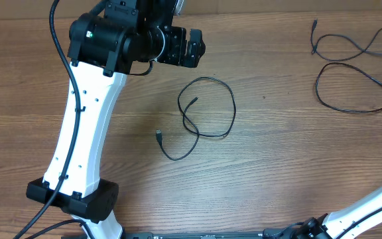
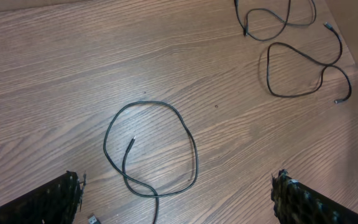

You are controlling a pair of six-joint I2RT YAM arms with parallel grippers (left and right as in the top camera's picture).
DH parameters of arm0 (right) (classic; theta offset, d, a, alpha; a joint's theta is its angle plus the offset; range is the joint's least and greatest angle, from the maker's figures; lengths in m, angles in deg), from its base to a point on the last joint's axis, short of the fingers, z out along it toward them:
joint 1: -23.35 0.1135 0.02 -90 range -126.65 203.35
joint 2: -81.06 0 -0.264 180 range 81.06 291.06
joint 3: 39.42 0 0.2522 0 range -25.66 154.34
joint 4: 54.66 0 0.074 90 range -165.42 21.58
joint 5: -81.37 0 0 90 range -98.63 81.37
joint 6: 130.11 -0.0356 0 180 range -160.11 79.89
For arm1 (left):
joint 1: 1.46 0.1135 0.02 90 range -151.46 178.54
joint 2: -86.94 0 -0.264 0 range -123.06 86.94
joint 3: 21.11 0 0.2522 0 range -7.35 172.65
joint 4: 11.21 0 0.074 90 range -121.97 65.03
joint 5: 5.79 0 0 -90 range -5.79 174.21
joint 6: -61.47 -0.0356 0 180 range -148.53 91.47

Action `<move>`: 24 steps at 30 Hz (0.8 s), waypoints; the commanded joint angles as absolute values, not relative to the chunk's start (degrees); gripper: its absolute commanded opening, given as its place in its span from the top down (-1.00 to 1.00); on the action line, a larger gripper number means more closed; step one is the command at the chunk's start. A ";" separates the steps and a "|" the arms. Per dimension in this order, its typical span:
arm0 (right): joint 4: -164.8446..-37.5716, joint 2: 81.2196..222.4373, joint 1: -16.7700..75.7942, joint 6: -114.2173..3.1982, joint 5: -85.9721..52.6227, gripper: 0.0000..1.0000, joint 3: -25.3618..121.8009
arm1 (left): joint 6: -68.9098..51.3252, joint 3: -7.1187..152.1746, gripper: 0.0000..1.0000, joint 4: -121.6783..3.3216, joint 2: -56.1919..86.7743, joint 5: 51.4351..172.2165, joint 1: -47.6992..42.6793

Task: Untangle cables

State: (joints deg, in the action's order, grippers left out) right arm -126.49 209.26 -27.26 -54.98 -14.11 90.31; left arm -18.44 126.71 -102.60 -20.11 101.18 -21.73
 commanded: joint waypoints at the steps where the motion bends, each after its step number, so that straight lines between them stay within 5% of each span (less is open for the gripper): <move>1: -126.81 209.41 -27.39 -54.98 -4.75 0.41 90.24 | -19.10 126.51 -1.00 -102.55 -20.54 101.66 -22.08; 12: -124.26 214.57 -27.50 -55.03 -1.04 -0.14 87.16 | -18.79 126.51 -1.00 -102.75 -20.54 101.66 -22.08; 24: -117.87 214.83 -27.90 -55.01 1.24 0.06 81.65 | -17.76 126.51 -1.00 -102.71 -20.54 101.66 -22.08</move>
State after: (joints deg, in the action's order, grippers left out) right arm -118.84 214.70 -27.46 -55.05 0.01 83.29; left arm -18.18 126.71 -102.79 -20.11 101.18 -21.73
